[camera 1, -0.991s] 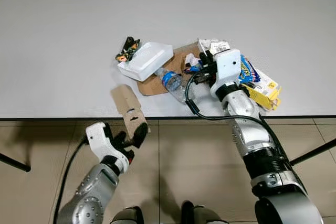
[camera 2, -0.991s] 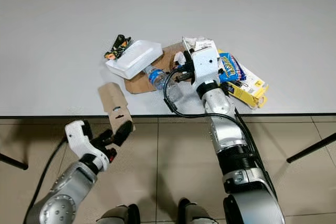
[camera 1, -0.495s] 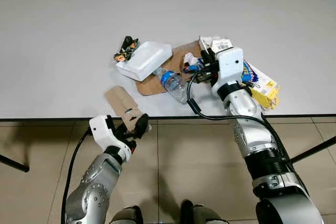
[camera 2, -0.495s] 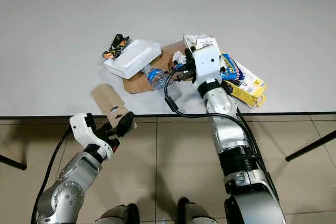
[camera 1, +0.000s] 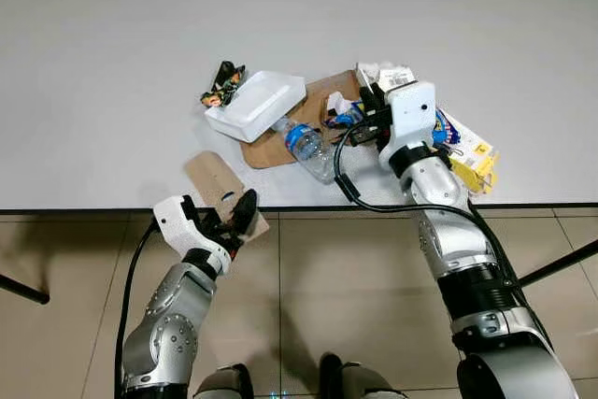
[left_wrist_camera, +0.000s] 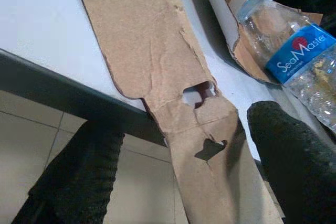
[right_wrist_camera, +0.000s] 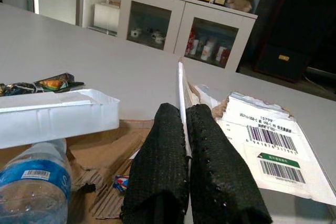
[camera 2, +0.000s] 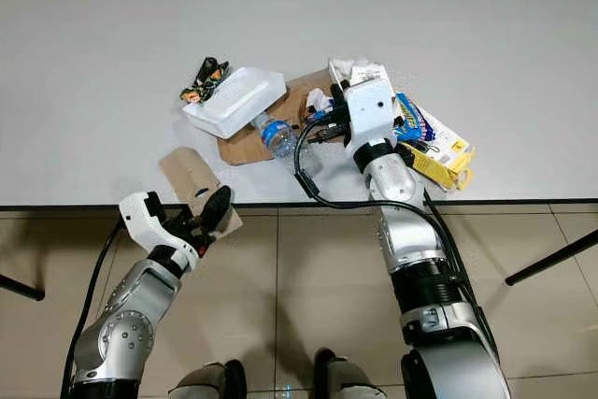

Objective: Picking trash to rubbish bin

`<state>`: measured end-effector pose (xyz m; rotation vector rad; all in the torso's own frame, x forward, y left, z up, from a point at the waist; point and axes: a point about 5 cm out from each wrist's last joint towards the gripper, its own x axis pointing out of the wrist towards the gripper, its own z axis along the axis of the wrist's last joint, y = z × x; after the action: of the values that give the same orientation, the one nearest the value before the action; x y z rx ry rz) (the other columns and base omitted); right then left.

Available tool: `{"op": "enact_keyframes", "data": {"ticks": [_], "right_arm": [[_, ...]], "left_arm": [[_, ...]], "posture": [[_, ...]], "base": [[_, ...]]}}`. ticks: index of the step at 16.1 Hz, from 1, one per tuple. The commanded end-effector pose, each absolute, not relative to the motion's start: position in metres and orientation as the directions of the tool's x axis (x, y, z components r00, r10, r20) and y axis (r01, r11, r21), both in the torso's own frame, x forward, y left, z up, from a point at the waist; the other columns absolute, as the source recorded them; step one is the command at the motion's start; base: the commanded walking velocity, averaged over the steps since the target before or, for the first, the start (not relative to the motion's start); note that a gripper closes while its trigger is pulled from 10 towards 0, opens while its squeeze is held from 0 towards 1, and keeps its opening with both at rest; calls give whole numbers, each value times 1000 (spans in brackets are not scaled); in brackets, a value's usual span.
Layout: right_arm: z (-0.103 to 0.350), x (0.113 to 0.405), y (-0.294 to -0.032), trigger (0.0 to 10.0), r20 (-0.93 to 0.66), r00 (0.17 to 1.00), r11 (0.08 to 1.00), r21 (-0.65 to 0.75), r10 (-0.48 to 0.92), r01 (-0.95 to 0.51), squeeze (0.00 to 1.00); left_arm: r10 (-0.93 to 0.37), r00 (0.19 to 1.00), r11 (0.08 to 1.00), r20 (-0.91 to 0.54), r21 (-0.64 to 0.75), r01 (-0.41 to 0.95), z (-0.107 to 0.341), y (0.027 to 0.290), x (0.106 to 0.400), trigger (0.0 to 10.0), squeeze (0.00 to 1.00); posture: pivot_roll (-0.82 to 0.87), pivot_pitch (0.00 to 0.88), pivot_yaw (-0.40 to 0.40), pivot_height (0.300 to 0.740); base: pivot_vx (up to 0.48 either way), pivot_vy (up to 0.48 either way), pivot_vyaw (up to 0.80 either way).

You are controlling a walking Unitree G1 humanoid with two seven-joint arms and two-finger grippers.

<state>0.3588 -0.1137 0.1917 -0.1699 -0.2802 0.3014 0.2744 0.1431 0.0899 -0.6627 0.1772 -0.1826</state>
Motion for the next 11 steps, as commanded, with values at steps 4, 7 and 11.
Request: {"op": "enact_keyframes", "data": {"ticks": [4, 7, 11], "right_arm": [[188, 356, -116, 10000, 225, 920, 937, -220, 321, -273, 0], [189, 357, -116, 10000, 226, 919, 936, -223, 323, -274, 0], [190, 357, -116, 10000, 227, 919, 936, -224, 323, -273, 0]], "left_arm": [[-255, 960, 757, -113, -641, 126, 84, 135, 271, 10000, 0], [-288, 948, 747, -134, -651, 135, 78, 124, 266, 10000, 0], [-344, 928, 735, -143, -656, 172, 78, 110, 264, 10000, 0]], "posture": [[-82, 203, -40, 740], [-84, 204, -43, 740], [-85, 203, -41, 740]], "base": [[0, 0, 0], [0, 0, 0], [0, 0, 0]]}}
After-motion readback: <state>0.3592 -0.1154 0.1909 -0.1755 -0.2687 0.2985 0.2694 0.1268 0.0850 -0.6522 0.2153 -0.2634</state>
